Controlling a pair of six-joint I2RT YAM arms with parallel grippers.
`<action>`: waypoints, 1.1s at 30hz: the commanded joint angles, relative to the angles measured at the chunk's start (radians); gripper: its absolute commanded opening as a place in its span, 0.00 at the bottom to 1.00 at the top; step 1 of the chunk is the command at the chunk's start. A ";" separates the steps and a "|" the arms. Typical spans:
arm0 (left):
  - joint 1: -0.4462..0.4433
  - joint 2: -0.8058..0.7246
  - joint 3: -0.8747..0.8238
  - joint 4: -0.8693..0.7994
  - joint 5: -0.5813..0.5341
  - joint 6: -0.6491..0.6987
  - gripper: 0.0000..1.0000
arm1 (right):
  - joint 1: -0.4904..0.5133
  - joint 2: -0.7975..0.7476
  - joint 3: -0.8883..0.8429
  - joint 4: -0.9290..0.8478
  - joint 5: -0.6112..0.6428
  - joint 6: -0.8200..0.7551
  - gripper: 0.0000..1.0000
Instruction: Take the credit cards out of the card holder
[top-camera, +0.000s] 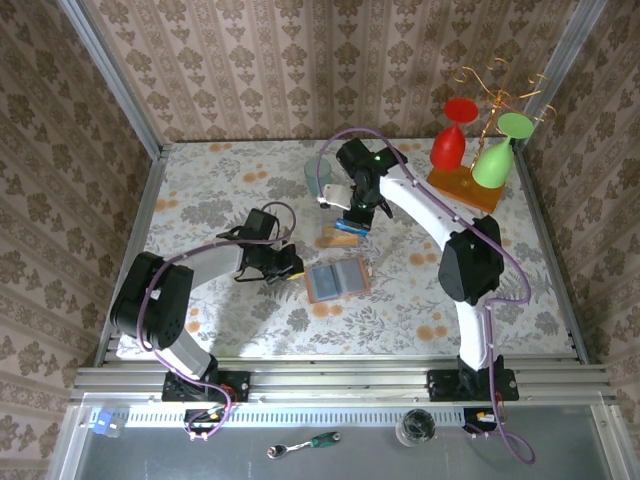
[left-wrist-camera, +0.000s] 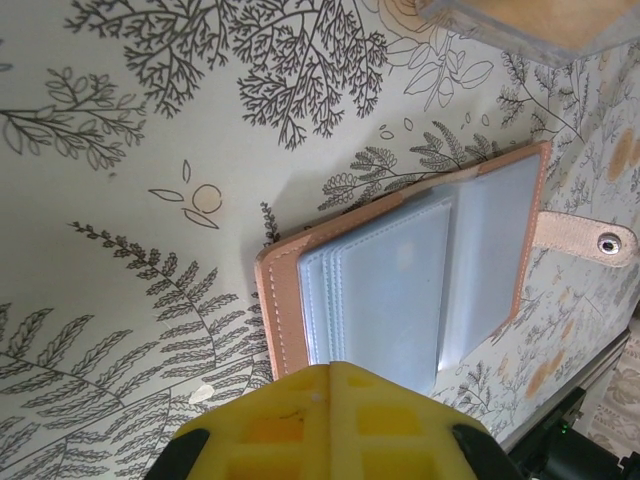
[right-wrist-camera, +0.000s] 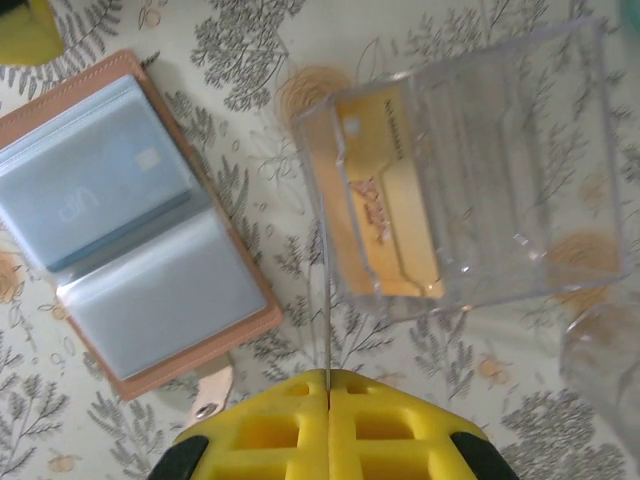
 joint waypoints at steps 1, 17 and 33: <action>0.004 -0.026 -0.018 -0.010 -0.001 0.001 0.03 | -0.001 0.072 0.099 -0.084 0.008 -0.057 0.00; 0.005 -0.036 -0.037 -0.001 -0.029 -0.030 0.03 | -0.035 0.350 0.530 -0.212 0.020 -0.157 0.00; 0.009 -0.027 -0.038 -0.016 -0.039 -0.036 0.03 | -0.044 0.392 0.530 -0.108 0.089 -0.190 0.18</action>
